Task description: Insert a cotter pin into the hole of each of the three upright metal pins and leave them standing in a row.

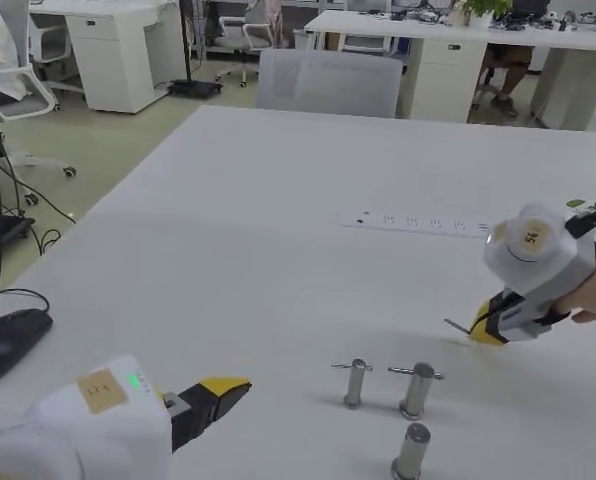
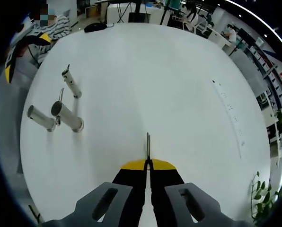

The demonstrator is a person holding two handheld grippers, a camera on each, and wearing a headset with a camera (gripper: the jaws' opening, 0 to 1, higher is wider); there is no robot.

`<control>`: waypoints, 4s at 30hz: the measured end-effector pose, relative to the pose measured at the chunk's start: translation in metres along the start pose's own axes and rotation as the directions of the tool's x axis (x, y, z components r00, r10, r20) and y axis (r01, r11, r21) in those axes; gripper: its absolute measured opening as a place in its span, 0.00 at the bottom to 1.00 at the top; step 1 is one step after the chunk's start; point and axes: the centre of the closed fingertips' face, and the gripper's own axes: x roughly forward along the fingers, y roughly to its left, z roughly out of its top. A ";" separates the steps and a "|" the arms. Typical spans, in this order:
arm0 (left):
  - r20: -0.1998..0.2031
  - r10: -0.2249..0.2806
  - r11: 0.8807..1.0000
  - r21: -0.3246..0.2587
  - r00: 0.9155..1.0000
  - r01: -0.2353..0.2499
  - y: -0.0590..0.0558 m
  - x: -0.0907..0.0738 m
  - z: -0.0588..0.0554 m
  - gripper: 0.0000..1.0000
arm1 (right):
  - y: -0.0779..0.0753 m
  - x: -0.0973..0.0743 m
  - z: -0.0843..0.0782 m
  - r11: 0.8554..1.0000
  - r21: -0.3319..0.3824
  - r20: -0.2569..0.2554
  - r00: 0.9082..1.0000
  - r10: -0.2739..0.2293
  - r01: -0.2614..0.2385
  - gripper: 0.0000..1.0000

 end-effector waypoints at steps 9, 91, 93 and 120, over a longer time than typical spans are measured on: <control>0.024 -0.039 0.999 -0.010 0.999 0.039 -0.006 0.006 0.014 0.68 | 0.014 -0.033 0.019 0.996 -0.045 0.087 0.994 -0.067 0.071 0.03; 0.093 -0.153 0.905 -0.387 0.984 0.177 -0.017 0.032 0.027 0.02 | 0.183 -0.076 0.129 0.956 -0.289 0.380 0.922 0.072 0.044 0.03; 0.100 -0.153 0.907 -0.381 0.983 0.180 -0.017 0.032 0.028 0.01 | 0.183 -0.076 0.129 0.957 -0.286 0.382 0.921 0.070 0.046 0.03; 0.070 -0.179 0.943 -0.272 0.981 0.192 -0.017 0.026 0.025 0.00 | 0.185 -0.089 0.119 0.972 0.070 0.514 0.844 0.156 -0.223 0.17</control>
